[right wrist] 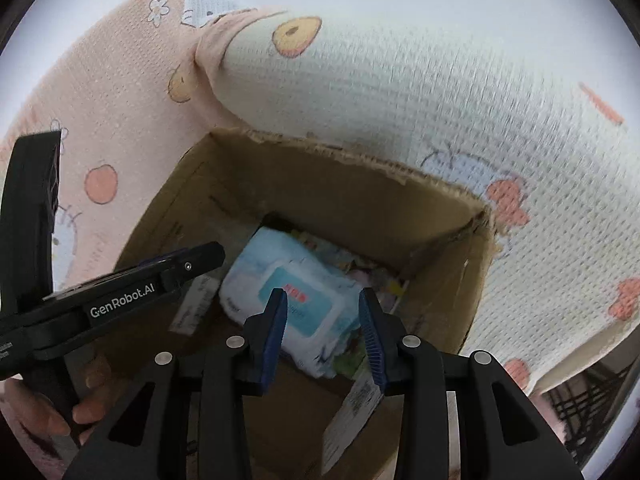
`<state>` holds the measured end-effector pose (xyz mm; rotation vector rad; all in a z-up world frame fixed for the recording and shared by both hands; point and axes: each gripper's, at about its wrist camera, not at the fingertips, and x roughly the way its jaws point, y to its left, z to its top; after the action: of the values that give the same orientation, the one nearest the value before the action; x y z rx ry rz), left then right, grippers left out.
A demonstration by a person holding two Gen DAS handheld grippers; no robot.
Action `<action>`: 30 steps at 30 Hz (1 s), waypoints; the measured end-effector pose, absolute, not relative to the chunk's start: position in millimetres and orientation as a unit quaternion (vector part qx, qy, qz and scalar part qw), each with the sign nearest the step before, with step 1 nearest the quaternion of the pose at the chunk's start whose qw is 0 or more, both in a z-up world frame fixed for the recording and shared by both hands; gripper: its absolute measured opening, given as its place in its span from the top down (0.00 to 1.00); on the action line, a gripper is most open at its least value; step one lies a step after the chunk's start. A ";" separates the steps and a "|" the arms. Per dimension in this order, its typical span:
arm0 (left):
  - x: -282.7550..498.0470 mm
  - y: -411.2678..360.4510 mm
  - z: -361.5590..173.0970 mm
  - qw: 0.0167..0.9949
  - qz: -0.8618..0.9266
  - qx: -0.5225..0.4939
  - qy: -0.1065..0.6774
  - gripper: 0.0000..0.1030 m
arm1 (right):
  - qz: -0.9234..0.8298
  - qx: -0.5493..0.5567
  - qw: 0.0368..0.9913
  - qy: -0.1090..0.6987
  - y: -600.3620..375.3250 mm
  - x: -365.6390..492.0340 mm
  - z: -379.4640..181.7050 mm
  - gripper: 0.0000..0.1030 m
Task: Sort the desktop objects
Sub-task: 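Lower the baby wipes into the box and open the left gripper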
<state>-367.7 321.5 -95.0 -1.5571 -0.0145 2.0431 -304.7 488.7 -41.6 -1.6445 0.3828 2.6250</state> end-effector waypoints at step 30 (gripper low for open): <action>-394.7 334.2 -168.3 0.217 0.637 -0.727 0.137 0.99 | 0.646 -0.717 0.004 0.262 468.7 -341.3 -152.4 0.79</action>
<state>-394.7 334.2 -168.3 -2.0144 0.3791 1.7634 -341.3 468.7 -152.4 -2.2472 0.8198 2.0230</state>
